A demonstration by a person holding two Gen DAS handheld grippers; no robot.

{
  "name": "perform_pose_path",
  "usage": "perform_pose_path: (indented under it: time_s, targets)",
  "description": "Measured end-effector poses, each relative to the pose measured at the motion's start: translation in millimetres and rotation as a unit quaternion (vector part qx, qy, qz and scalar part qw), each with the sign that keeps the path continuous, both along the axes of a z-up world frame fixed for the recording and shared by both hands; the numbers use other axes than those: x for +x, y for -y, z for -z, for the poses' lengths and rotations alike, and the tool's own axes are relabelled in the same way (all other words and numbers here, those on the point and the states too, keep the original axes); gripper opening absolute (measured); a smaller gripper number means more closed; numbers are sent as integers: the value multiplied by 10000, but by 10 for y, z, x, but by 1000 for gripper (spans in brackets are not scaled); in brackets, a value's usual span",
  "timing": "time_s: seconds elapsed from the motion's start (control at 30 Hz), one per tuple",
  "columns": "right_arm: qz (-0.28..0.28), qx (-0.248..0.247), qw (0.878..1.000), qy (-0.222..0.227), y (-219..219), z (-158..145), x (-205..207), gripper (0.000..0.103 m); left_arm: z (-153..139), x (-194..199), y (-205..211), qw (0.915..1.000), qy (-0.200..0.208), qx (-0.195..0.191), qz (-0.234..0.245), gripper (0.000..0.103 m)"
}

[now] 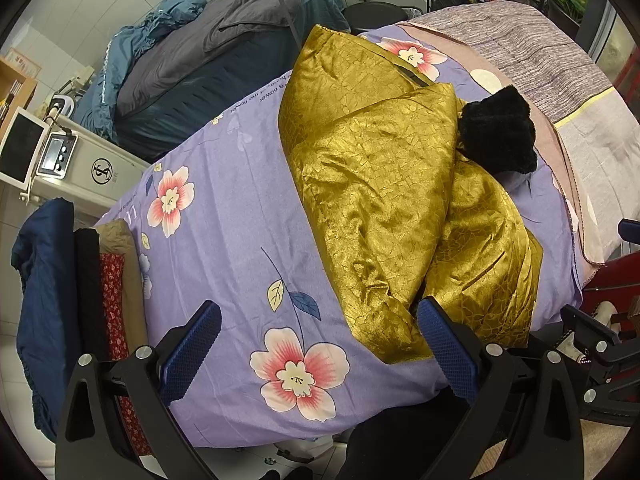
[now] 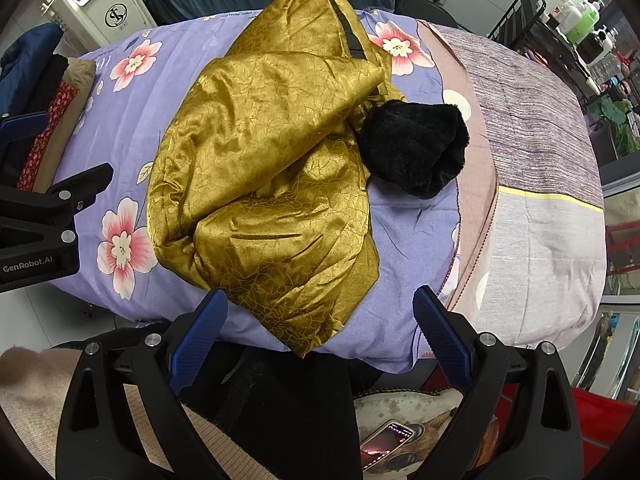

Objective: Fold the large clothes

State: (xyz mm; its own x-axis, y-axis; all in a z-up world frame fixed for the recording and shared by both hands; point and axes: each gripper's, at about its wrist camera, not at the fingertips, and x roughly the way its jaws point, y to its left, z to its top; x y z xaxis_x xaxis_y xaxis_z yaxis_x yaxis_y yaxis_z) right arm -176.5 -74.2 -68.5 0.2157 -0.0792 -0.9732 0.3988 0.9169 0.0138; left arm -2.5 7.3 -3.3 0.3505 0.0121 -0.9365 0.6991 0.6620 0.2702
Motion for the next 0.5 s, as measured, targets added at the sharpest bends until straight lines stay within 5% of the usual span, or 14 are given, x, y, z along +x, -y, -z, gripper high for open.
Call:
perform_pose_path:
  time_s: [0.5]
  targets:
    - [37, 94, 9999, -24, 32, 31, 10, 93, 58, 50, 54, 10000, -26, 41, 63, 97]
